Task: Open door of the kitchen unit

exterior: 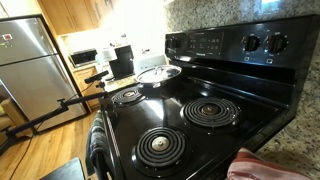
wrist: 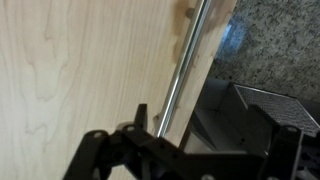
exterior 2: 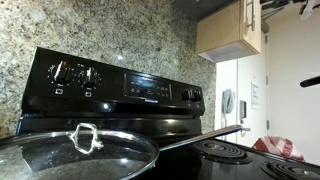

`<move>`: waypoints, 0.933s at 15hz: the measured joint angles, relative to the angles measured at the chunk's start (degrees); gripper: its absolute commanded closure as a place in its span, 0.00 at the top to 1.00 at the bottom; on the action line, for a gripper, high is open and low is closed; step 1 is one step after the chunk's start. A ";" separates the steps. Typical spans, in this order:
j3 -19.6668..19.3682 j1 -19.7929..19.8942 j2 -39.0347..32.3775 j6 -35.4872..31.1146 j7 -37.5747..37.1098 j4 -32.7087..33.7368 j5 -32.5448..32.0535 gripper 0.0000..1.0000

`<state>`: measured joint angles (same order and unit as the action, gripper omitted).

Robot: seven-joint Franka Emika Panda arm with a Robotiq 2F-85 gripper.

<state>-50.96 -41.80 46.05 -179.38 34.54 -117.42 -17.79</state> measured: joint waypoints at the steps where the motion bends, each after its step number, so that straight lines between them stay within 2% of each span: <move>1: 0.00 -0.05 0.02 0.00 0.00 -0.02 0.01 1.00; 6: -0.14 -1.48 0.36 0.30 0.00 -0.35 0.12 1.00; 10: -0.39 -4.71 2.40 4.76 0.01 -0.34 1.07 1.00; 14: -1.05 -5.97 4.39 7.02 0.05 -0.15 1.73 1.00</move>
<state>-52.01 -47.78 50.44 -172.36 34.60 -117.56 -16.05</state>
